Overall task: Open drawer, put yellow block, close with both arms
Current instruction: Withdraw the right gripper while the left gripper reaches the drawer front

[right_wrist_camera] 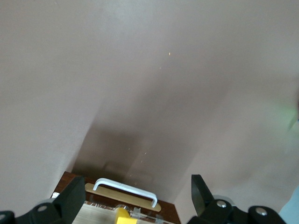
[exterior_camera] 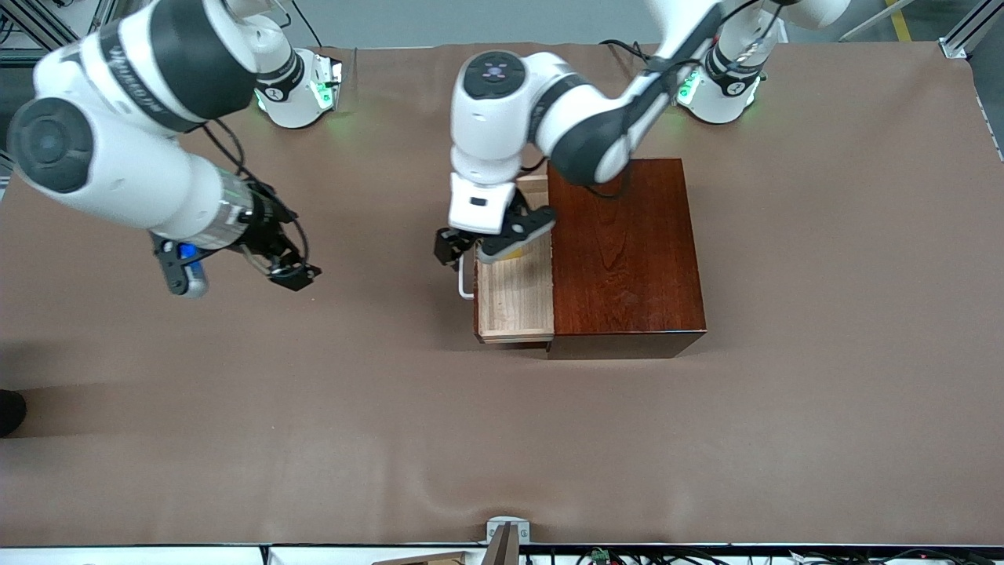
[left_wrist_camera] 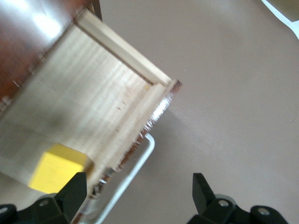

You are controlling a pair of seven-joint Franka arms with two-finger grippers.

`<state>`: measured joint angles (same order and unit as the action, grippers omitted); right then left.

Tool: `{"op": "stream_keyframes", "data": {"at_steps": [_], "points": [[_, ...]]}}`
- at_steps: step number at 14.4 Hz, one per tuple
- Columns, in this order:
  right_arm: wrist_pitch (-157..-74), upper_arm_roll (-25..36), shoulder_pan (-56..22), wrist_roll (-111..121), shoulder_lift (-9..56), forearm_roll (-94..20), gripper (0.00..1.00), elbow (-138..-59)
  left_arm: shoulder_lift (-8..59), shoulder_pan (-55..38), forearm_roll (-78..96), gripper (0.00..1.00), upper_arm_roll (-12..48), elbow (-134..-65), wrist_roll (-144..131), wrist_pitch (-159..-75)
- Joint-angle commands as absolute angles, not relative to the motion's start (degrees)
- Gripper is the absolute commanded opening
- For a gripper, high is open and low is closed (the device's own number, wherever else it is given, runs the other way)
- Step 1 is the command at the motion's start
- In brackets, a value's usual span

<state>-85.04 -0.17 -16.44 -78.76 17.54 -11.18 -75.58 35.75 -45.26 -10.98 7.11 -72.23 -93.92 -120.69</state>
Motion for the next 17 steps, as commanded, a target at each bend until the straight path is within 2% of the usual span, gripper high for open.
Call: {"op": "stream_keyframes", "data": {"at_steps": [1,4,6,8,11,17], "points": [[-82.97,-0.88,-13.72,-71.65,16.18,-11.51,1.0,-74.8,41.3,-53.51,-12.39,1.0,0.02,-66.45,-100.96,-125.74],[-82.27,-0.79,-11.0,-64.27,14.77,-11.43,1.0,-74.79,45.96,-55.63,-12.39,1.0,-1.4,-65.75,-108.88,-132.44],[-80.87,-0.88,-9.41,-58.83,14.68,-11.25,1.0,-74.79,48.15,-57.99,-12.39,1.0,-3.33,-65.48,-111.08,-132.8],[-79.72,-0.79,-8.18,-54.6,13.98,-11.16,1.0,-74.71,50.79,-62.12,-12.39,1.0,-8.23,-64.25,-117.74,-132.98],[-78.76,-0.88,-7.38,-48.1,12.84,-9.68,1.0,-74.71,51.68,-63.46,-12.39,1.0,-9.75,-64.34,-121.19,-132.72],[-74.81,-0.7,-6.77,-31.23,9.32,-4.84,1.0,-74.79,50.98,-63.37,-12.66,1.0,-10.02,-64.69,-121.11,-122.01]]}}
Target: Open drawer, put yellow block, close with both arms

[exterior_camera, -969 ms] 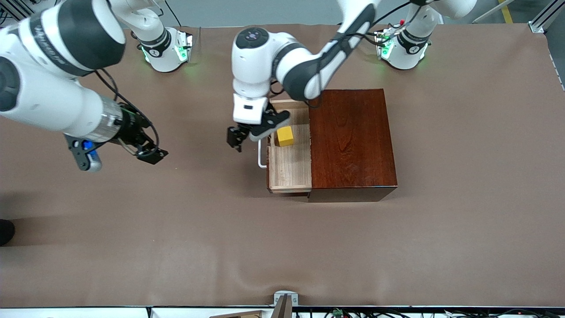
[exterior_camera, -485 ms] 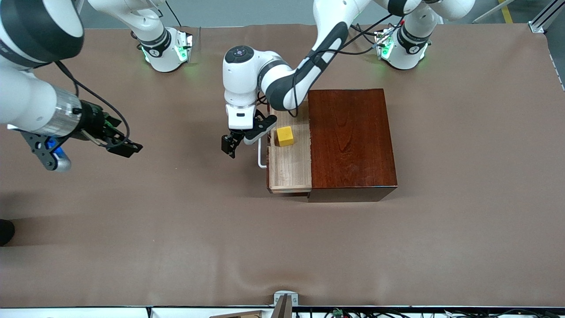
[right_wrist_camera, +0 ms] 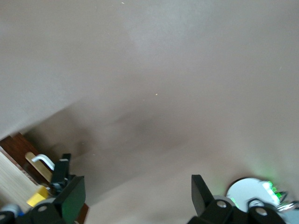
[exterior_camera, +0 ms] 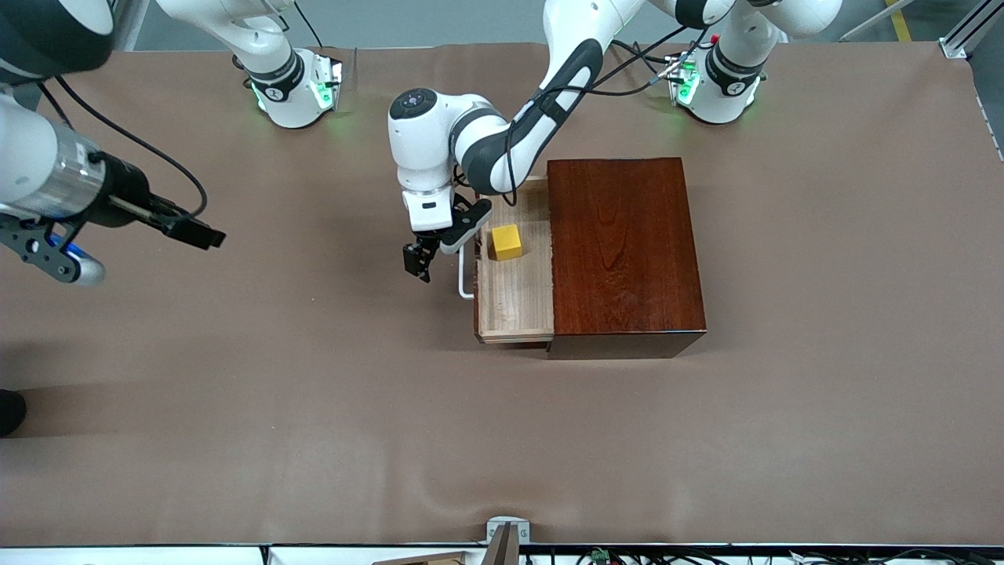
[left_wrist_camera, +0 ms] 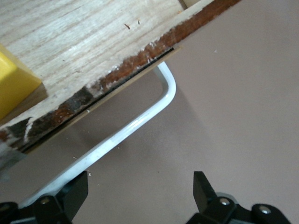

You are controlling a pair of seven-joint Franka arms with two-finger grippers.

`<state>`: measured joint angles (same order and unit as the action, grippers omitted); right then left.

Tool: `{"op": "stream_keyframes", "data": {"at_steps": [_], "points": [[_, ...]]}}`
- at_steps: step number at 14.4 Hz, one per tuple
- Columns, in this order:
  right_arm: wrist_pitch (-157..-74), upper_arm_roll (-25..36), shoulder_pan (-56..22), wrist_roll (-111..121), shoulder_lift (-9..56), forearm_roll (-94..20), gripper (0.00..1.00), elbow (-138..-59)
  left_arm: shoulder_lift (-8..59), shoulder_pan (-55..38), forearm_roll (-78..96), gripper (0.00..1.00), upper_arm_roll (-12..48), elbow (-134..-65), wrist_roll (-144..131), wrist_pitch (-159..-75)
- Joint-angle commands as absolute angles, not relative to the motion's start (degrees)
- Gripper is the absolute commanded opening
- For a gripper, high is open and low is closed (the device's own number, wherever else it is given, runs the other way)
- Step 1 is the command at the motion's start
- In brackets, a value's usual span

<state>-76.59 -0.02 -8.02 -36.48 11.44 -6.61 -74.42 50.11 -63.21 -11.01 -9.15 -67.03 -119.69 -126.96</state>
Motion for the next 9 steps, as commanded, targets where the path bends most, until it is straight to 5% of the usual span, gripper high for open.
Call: {"op": "stream_keyframes", "data": {"at_steps": [1,9], "points": [[-74.45,-0.7,-6.77,-28.33,8.62,-3.96,1.0,-74.79,50.63,-63.28,-12.57,1.0,-10.89,-64.69,-120.59,-120.43],[-73.47,-0.62,-3.34,-15.05,3.96,-3.78,1.0,-76.9,48.52,-60.91,-12.75,1.0,-11.43,-65.65,-118.49,-108.04]]}}
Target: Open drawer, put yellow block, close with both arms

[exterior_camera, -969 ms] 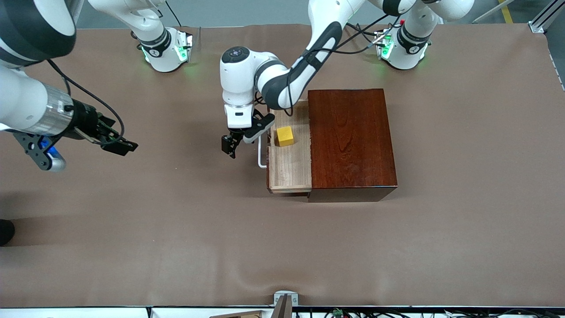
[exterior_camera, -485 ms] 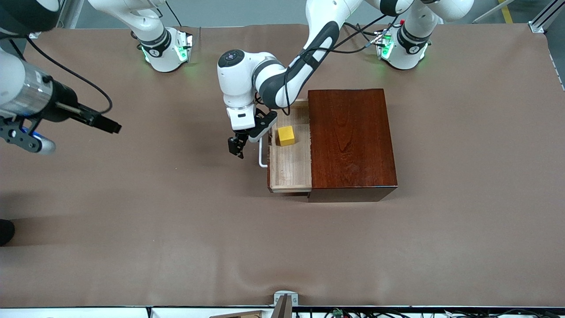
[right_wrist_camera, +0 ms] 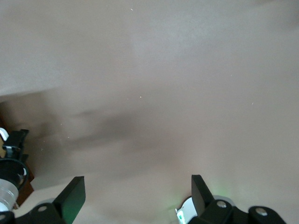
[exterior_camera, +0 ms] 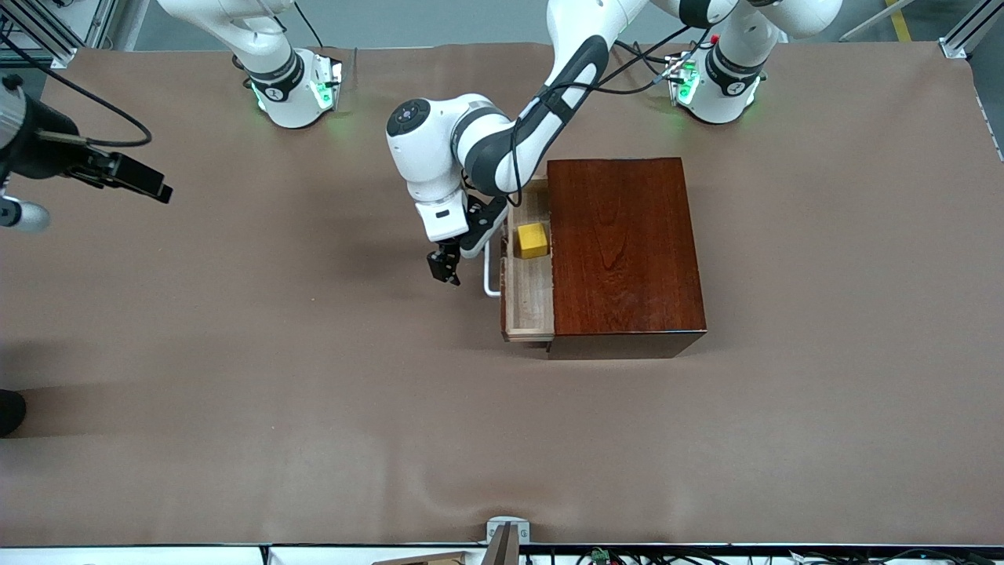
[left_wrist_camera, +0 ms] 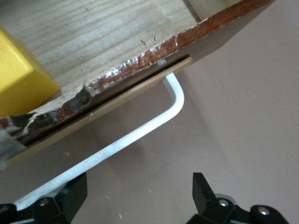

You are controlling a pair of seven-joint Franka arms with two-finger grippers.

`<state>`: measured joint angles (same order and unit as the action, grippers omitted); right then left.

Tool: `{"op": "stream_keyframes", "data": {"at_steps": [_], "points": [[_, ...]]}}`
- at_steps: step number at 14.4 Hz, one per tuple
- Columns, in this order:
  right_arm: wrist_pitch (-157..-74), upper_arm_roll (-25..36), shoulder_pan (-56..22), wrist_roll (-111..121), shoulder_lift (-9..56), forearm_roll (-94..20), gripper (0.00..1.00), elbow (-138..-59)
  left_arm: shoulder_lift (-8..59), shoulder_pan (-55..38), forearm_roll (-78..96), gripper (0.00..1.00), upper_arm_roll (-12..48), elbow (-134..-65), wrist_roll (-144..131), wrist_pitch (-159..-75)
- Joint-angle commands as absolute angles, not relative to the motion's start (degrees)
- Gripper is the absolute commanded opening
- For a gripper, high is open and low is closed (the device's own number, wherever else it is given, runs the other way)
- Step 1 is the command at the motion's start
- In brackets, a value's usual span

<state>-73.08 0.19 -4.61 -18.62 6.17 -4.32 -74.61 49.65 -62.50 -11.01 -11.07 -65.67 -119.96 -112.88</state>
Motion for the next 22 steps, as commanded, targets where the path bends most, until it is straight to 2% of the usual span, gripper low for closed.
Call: {"op": "stream_keyframes", "data": {"at_steps": [1,5,9,15,18,22], "points": [[-73.56,-0.62,-2.99,-11.38,3.43,-3.78,1.0,-77.34,48.43,-61.0,-12.57,1.0,-11.43,-65.65,-117.78,-106.8],[-74.53,-0.62,-2.99,-7.48,2.29,-3.78,1.0,-79.01,48.52,-60.73,-12.57,1.0,-11.43,-65.83,-117.51,-103.01],[-82.34,-0.53,-2.81,-5.45,-5.0,-3.78,1.0,-90.07,48.43,-60.64,-12.31,1.0,-11.43,-65.74,-117.6,-99.68],[-82.35,-0.53,1.4,0.52,-5.01,-3.78,1.0,-90.26,48.43,-60.73,-12.22,1.0,-11.43,-65.66,-117.51,-97.73],[-82.09,-0.53,1.76,0.62,-4.92,-3.78,1.0,-90.09,48.17,-60.73,-12.13,1.0,-10.81,-65.13,-112.97,-100.1],[-81.83,-0.62,1.67,0.35,-4.57,-3.78,1.0,-88.77,41.94,-60.73,-11.95,1.0,-10.81,-65.13,-105.41,-101.6]]}}
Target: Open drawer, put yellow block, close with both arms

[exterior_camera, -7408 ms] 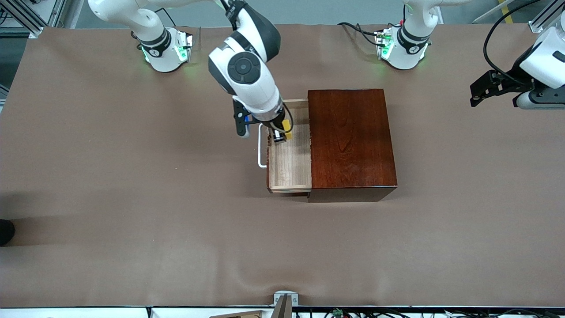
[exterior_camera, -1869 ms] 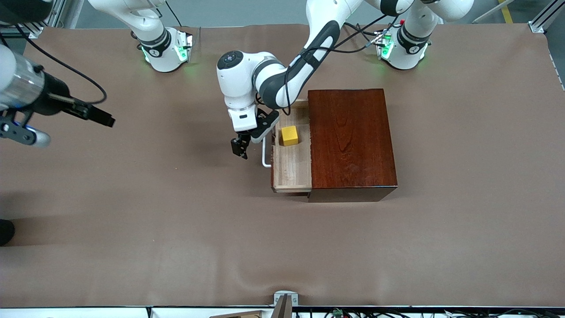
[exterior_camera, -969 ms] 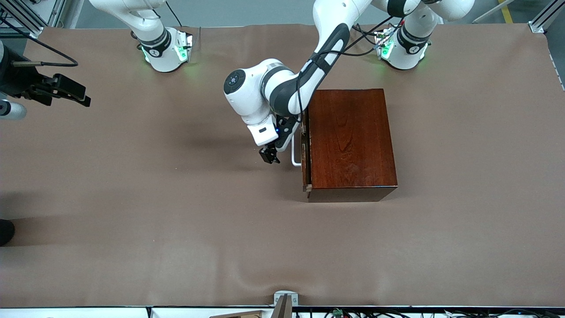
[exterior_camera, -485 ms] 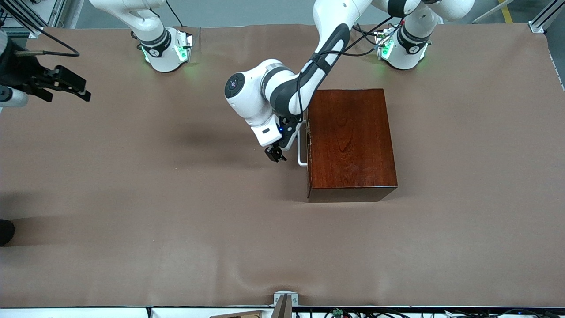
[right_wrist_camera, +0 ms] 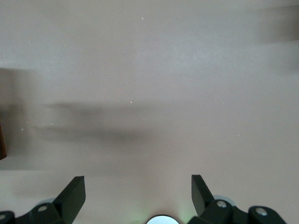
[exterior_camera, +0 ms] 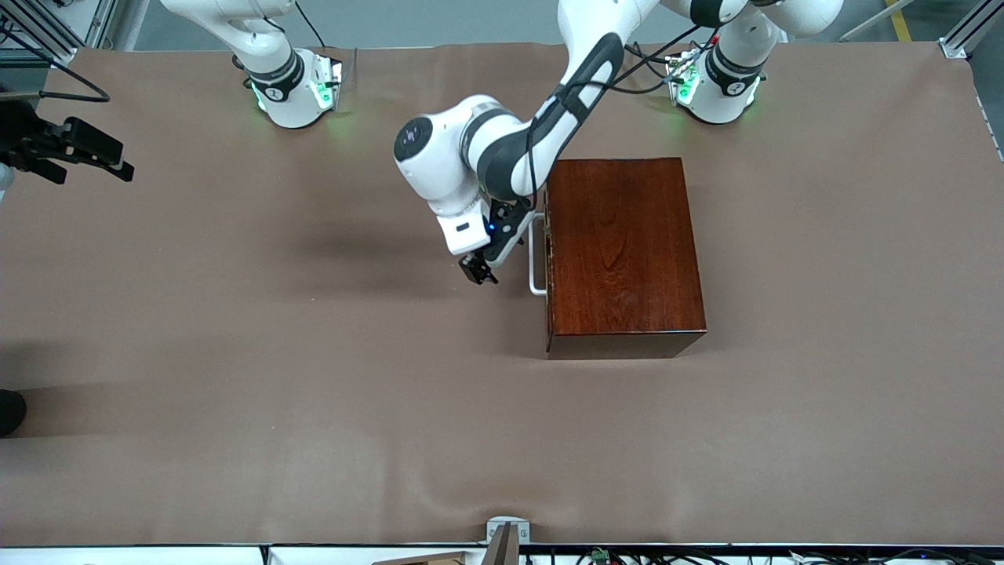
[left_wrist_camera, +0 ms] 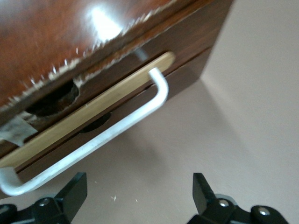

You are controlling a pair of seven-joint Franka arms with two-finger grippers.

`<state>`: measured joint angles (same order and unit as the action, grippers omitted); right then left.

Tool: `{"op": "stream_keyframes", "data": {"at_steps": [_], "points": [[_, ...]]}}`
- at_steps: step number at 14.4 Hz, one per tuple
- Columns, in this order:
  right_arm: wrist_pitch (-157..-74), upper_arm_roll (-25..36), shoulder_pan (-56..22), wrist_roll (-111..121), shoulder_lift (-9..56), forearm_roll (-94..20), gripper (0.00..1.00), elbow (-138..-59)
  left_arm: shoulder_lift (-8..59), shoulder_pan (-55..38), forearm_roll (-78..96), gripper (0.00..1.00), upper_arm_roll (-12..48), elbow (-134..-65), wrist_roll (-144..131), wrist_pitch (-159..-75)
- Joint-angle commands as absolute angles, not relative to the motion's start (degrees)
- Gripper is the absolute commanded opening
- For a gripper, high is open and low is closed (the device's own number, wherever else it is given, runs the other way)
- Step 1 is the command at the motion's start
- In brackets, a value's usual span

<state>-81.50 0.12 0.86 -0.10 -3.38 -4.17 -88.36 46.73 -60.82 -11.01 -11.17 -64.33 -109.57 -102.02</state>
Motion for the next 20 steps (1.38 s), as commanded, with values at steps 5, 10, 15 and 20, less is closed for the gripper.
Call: {"op": "stream_keyframes", "data": {"at_steps": [5,10,15,20], "points": [[-81.74,-0.62,1.58,0.96,-4.31,-2.02,1.0,-87.98,31.31,-58.01,-11.95,1.0,-11.16,-68.02,-91.69,-100.55],[-81.83,-0.7,1.4,2.82,-4.22,-0.7,1.0,-87.98,21.65,-53.01,-11.78,1.0,-10.99,-73.98,-77.02,-96.59],[-81.83,-0.7,1.49,2.9,-4.04,-0.53,1.0,-87.45,9.34,-45.89,-11.43,1.0,-10.99,-85.5,-56.04,-96.59],[-81.83,-0.7,1.5,2.9,-3.96,-0.61,1.0,-87.45,1.16,-38.25,-10.63,1.0,-10.9,-93.32,-37.84,-96.07]]}}
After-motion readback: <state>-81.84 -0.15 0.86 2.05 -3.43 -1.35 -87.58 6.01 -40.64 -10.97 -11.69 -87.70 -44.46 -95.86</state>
